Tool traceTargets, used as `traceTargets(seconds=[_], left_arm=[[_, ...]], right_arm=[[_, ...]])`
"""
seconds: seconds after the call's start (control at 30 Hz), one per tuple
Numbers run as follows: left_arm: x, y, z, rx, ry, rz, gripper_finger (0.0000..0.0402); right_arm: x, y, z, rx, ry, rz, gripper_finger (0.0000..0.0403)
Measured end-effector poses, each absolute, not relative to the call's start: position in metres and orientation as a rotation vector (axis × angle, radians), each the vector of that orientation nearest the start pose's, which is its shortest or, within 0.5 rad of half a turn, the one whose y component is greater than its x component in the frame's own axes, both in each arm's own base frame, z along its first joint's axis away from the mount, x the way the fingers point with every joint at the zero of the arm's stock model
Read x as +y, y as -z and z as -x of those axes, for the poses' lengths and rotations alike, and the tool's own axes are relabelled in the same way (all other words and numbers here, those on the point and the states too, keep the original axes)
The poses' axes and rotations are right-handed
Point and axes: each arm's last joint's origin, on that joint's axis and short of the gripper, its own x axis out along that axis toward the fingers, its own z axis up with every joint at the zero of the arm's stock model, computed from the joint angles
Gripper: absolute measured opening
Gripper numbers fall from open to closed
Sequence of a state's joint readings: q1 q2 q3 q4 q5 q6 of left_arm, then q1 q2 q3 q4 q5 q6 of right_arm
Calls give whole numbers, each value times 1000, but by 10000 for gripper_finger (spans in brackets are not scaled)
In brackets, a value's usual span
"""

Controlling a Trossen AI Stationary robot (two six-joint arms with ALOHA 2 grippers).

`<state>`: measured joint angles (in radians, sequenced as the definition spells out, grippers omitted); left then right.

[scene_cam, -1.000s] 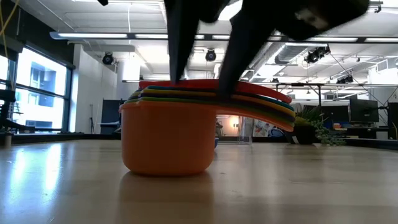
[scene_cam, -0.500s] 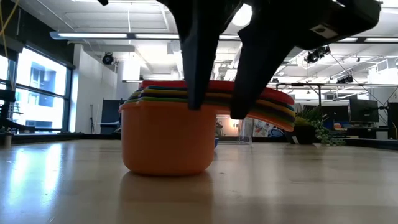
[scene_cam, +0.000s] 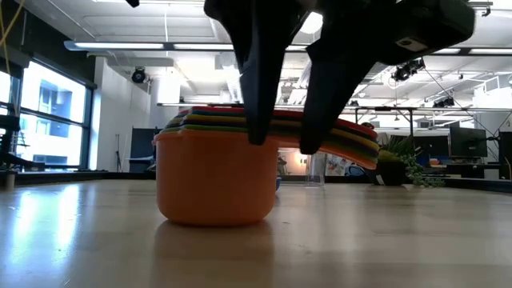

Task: Nest measuring cups in basket
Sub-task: Stack the red measuring cup in the light blue measuring cup

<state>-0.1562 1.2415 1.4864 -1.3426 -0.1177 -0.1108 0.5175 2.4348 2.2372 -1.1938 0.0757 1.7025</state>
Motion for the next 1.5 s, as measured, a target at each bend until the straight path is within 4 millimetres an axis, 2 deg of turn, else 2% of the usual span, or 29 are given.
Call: traceTargets(seconds=[0.37, 0.6, 0.9, 1.37, 1.5], left_arm=[[-28, -385, -200, 1086, -26, -50, 111], [-28, -385, -200, 1086, -25, -49, 111], [-28, -385, -200, 1086, -24, -48, 111], [-28, -385, -200, 1087, -23, -49, 111], [-28, -385, -200, 1087, -23, -49, 111]], right_arm=[[246, -213, -416, 1167, 796, -1034, 119], [249, -215, -424, 1147, 691, -1057, 119], [233, -212, -423, 1196, 769, -995, 119], [229, -211, -421, 1213, 810, -972, 119], [231, -218, -423, 1175, 787, -976, 119]])
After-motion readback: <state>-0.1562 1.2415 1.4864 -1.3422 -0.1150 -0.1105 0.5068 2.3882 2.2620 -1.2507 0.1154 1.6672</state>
